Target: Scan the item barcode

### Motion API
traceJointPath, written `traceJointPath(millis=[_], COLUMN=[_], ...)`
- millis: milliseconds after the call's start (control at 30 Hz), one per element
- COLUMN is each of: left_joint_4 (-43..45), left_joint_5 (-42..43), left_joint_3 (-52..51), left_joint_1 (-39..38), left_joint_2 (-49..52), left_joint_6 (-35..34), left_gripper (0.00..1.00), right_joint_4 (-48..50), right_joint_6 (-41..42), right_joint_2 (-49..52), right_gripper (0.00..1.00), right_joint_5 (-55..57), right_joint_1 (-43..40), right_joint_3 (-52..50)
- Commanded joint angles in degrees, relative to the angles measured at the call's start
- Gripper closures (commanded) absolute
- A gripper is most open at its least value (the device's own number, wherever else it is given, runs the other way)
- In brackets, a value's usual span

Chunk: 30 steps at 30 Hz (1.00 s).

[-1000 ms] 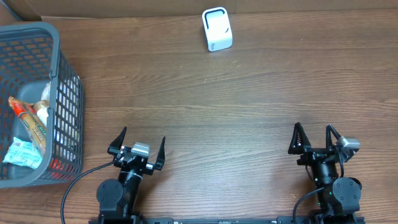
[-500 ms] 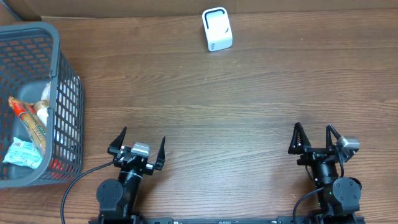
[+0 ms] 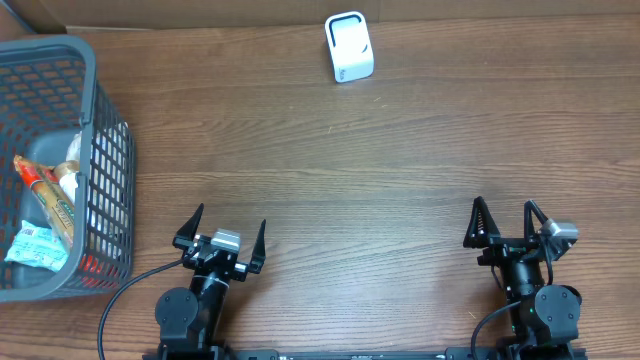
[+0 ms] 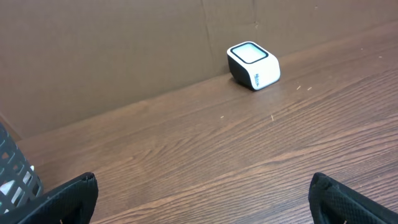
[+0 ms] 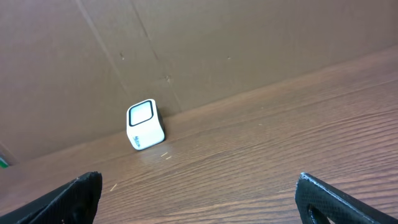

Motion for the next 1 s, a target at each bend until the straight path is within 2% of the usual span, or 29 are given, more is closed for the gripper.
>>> traceJointPath(millis=[0,600,867,967], left_joint_4=[0.15,0.48,0.57,0.57], left_joint_5=[0.5,0.81,0.74,1.38], left_joint_3=[-0.37,-0.37,-0.35,-0.35], left_joint_1=[-0.22,-0.22,-0.22,-0.22], left_joint_2=[-0.7,-0.7,-0.7,-0.68], left_joint_6=[1.01,-0.37,-8.63,-11.93], left_gripper=[0.01,0.0,0.0,0.0], right_joint_4=[0.24,0.68,2.49,3.3], right_joint_6=[-0.83,-0.81,-0.52,-3.08], right_joint_2=[-0.66,-0.66,-0.68,-0.68], right_gripper=[0.0,0.0,0.0,0.0], right_joint_5=[0.52,1.11,-2.49,-5.57], right_joint_1=[-0.33,-0.37,-0.37,-0.37], right_joint_3=[-0.59,-0.59,-0.57,-0.57])
